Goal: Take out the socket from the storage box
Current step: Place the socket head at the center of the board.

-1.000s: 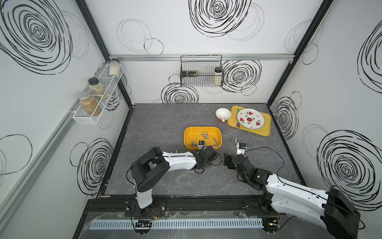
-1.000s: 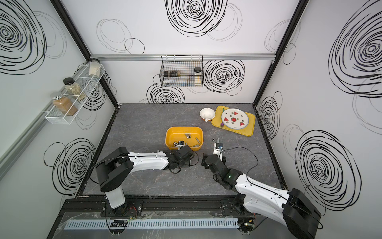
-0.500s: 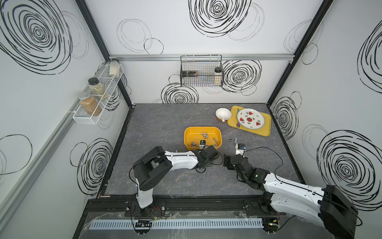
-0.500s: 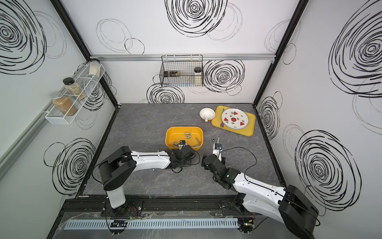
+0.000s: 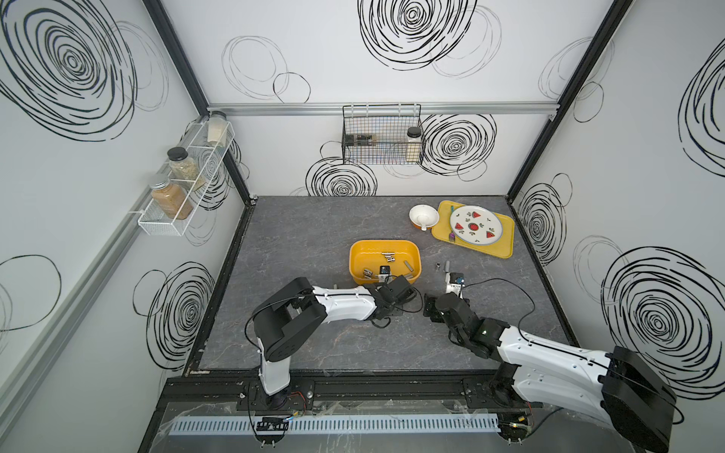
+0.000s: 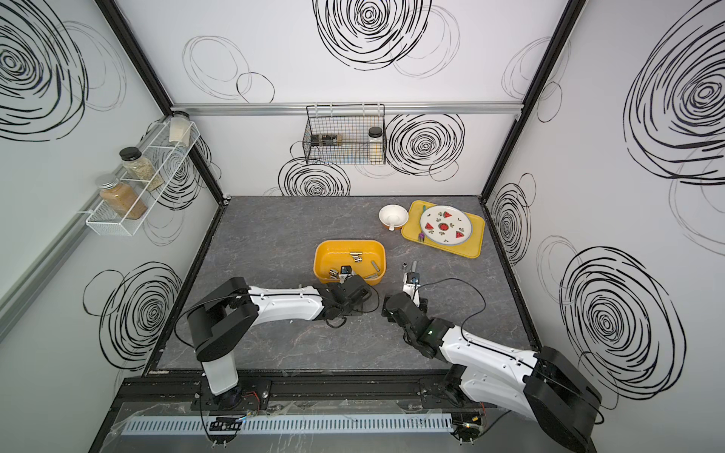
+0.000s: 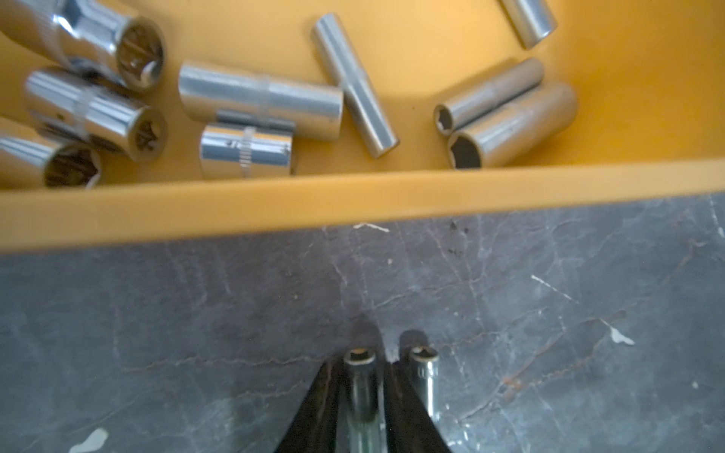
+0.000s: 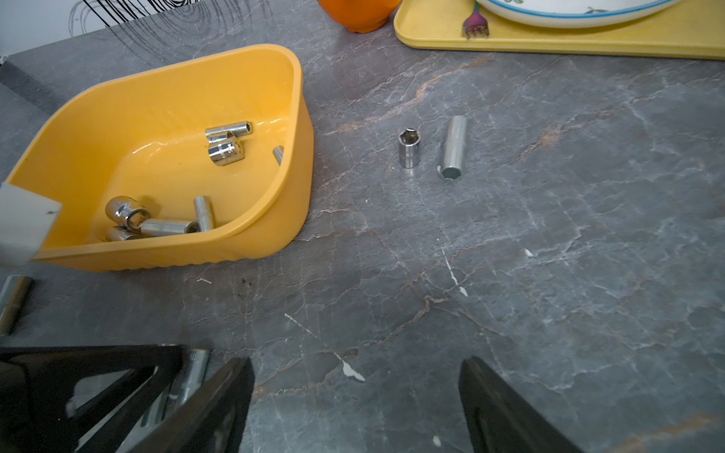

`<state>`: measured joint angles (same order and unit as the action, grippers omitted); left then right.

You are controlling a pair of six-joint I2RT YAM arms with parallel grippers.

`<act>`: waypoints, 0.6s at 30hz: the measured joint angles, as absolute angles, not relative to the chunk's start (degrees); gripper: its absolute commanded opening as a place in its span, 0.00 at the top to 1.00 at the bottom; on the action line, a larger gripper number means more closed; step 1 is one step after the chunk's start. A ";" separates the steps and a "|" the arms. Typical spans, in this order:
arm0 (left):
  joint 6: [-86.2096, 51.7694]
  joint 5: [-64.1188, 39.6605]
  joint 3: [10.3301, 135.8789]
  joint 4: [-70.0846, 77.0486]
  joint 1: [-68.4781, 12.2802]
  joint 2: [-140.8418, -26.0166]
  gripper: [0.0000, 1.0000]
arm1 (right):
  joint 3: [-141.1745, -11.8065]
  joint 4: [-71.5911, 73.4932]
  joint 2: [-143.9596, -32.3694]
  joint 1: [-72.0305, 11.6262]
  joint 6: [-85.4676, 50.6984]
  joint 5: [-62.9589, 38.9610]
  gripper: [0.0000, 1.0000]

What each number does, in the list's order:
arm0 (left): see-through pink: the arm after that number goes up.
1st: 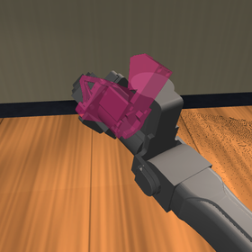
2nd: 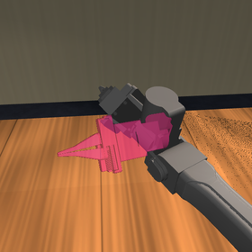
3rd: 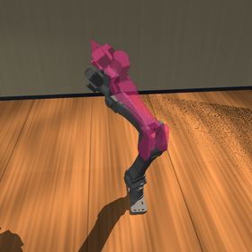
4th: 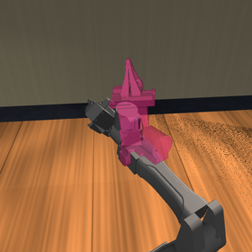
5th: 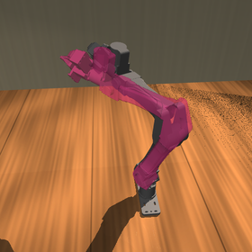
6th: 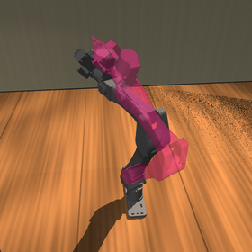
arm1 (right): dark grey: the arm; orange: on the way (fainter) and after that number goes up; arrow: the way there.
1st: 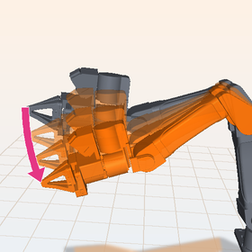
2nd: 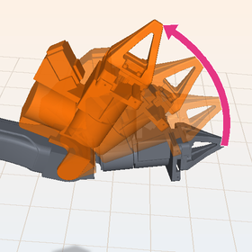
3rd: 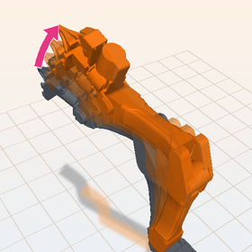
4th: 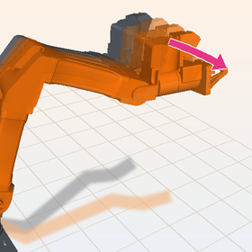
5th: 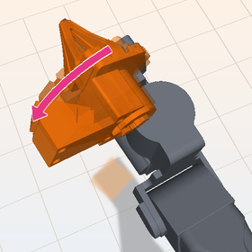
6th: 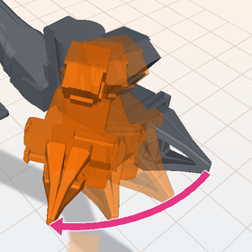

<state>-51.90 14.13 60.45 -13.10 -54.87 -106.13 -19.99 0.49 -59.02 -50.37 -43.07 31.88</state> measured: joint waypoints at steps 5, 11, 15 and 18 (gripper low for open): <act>-51.53 14.20 60.38 -13.17 -54.87 -105.12 0.67 | -20.08 0.49 -59.02 -50.37 -43.05 31.88 0.13; -50.83 14.15 60.29 -13.13 -54.87 -101.84 0.64 | -20.08 0.54 -58.98 -50.37 -42.89 31.92 0.13; -50.04 14.52 59.35 -13.47 -55.02 -97.80 0.61 | -20.08 0.56 -58.76 -50.37 -42.46 32.16 0.13; -49.30 16.49 57.34 -14.46 -55.02 -91.44 0.58 | -20.08 1.10 -58.06 -50.37 -40.71 31.40 0.13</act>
<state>-49.30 16.49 57.34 -14.46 -55.02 -91.44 -20.08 1.10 -58.06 -50.37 -40.71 31.40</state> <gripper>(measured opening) 0.415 0.873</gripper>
